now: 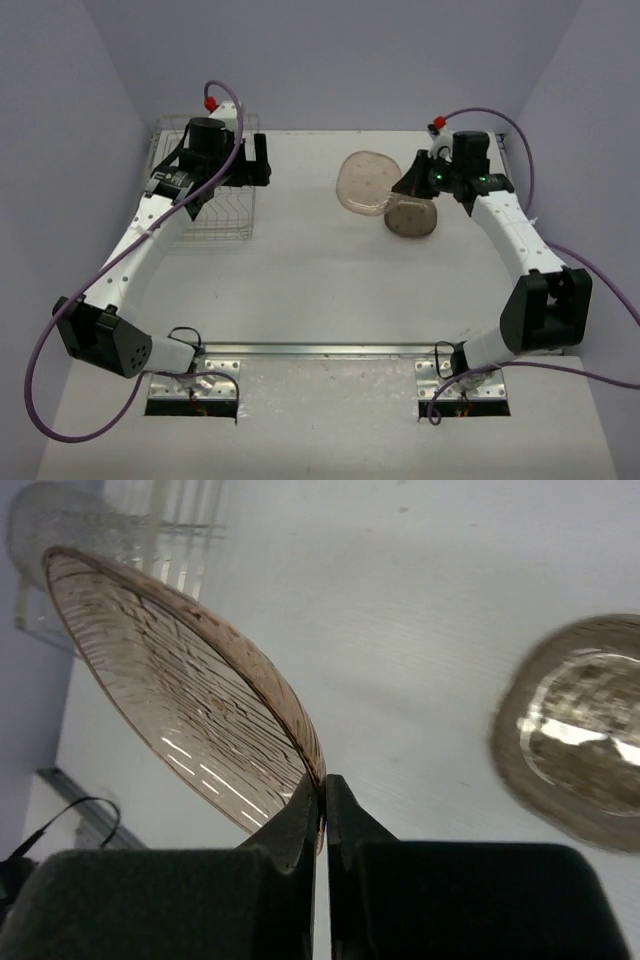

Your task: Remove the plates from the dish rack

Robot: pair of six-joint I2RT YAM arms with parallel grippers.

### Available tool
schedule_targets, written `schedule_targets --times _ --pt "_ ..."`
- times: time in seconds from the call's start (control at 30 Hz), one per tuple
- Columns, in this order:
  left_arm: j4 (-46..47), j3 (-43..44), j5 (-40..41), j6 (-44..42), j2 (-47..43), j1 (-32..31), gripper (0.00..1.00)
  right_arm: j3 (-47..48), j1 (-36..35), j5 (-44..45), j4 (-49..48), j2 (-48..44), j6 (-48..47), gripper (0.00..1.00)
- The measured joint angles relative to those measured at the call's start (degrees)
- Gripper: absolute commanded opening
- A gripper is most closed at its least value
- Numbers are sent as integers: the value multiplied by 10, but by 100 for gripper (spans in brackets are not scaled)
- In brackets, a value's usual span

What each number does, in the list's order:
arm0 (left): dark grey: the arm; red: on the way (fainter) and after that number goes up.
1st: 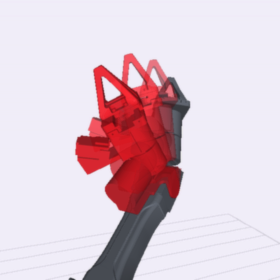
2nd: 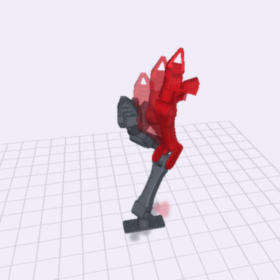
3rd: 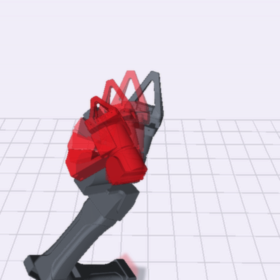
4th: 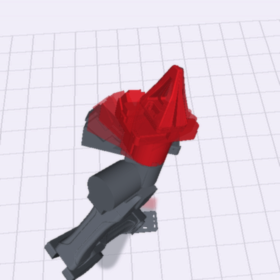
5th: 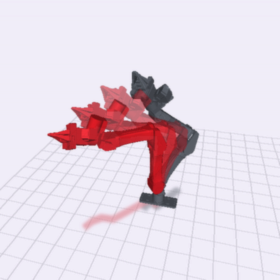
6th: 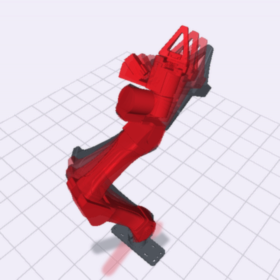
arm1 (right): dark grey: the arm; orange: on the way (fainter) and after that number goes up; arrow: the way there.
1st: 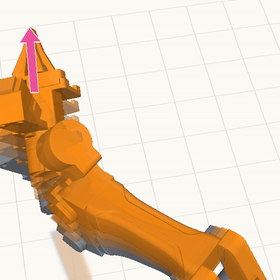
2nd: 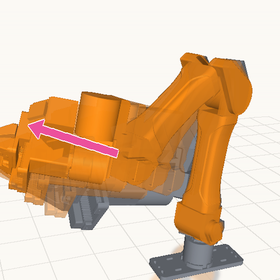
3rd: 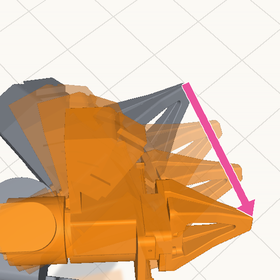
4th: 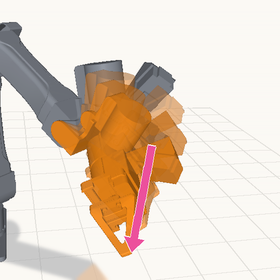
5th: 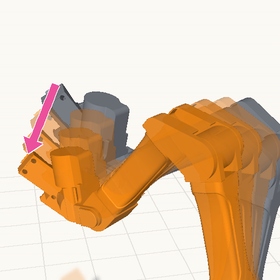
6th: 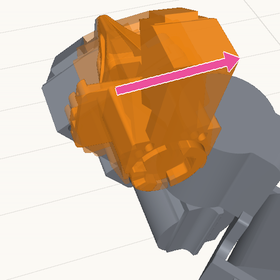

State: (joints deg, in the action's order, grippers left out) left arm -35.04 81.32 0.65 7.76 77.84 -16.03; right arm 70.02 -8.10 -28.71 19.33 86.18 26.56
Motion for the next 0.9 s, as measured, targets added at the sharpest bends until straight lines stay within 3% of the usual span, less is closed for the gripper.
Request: schedule_targets --times 0.17,0.3,0.6,0.9 --pt "-2 1 37 -3 4 2 100 -12 118 21 81 2 -94 0" --pt "-2 1 41 -4 9 2 100 -11 172 32 134 41 -138 0" --pt "-4 -8 44 -4 10 2 100 68 197 24 210 207 -165 0" --pt "-3 -44 48 -4 2 2 100 171 200 17 230 282 -165 0"
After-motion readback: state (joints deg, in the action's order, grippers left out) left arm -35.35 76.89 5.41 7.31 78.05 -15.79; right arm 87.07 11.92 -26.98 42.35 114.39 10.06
